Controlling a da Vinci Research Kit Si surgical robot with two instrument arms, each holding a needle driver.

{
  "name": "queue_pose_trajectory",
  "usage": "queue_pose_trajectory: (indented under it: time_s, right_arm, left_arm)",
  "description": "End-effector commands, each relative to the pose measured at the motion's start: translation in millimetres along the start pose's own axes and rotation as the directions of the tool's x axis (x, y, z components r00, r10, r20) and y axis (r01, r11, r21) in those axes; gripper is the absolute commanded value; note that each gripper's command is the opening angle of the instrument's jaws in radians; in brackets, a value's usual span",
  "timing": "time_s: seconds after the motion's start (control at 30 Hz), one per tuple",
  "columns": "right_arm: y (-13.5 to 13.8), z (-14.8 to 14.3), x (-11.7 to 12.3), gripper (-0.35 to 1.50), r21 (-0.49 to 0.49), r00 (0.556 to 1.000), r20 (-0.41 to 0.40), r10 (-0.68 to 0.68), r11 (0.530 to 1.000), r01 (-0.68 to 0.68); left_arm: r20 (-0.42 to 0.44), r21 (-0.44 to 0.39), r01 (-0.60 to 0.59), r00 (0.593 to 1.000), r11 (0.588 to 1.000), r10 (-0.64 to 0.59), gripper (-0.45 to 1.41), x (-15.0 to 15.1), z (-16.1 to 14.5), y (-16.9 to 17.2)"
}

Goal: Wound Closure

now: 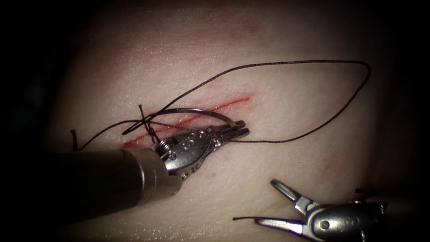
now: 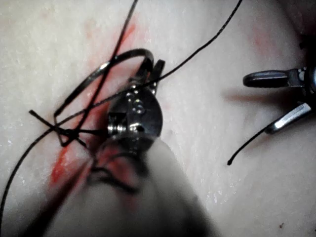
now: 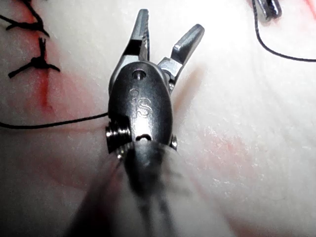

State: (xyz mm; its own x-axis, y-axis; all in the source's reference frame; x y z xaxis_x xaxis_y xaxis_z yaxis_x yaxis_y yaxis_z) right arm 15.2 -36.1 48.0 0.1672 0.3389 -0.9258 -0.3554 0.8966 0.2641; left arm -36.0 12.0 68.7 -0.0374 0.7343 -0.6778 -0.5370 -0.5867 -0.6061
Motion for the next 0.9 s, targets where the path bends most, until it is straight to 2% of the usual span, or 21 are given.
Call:
queue_pose_trajectory:
  time_s: [0.03,0.17,0.27,0.33,0.47,0.6,0.67,0.77,0.9]
  right_arm:
    - [-1.1,0.1,0.4,0.66,-0.01,1.0,0.012,0.011,1.0,-0.011]
    - [-2.2,0.6,3.9,0.68,-0.05,0.998,0.033,-0.055,0.997,0.056]
    - [-3.0,1.5,7.1,0.51,-0.072,0.993,0.041,-0.108,0.991,0.111]
    - [-3.2,2.3,9.3,0.17,-0.087,0.986,0.052,-0.155,0.983,0.159]
    - [-3.4,4.6,13.7,0.1,-0.132,0.962,0.104,-0.253,0.955,0.265]
    - [-3.3,6.3,15.1,0.1,-0.142,0.952,0.12,-0.283,0.944,0.299]
    - [-2.9,7.4,15.3,0.17,-0.153,0.949,0.13,-0.287,0.94,0.305]
    - [-2.6,9.2,14.8,0.36,-0.151,0.944,0.159,-0.29,0.938,0.313]
    - [-2.0,11.0,13.3,0.36,-0.143,0.937,0.195,-0.291,0.936,0.321]
  left_arm:
    - [0.006,0.021,-0.018,1.0,1.0,0.018,-0.45,-0.7,0.2,0.5]
    - [0.021,0.063,-0.084,0.996,0.994,0.083,-0.45,0.1,-1.0,1.4]
    - [0.051,0.108,-0.166,0.986,0.98,0.162,-0.45,0.4,-1.5,2.3]
    - [0.079,0.134,-0.216,0.975,0.967,0.207,-0.45,0.6,-1.6,2.9]
    - [0.139,0.193,-0.308,0.949,0.932,0.285,-0.45,0.8,-1.7,3.6]
    - [0.166,0.209,-0.35,0.933,0.913,0.319,-0.45,0.9,-1.7,3.6]
    - [0.18,0.213,-0.366,0.926,0.906,0.332,-0.45,0.9,-1.7,3.8]
    - [0.187,0.218,-0.375,0.922,0.901,0.338,-0.45,1.0,-2.0,4.3]
    - [0.191,0.209,-0.399,0.912,0.893,0.363,-0.45,1.2,-2.1,5.1]
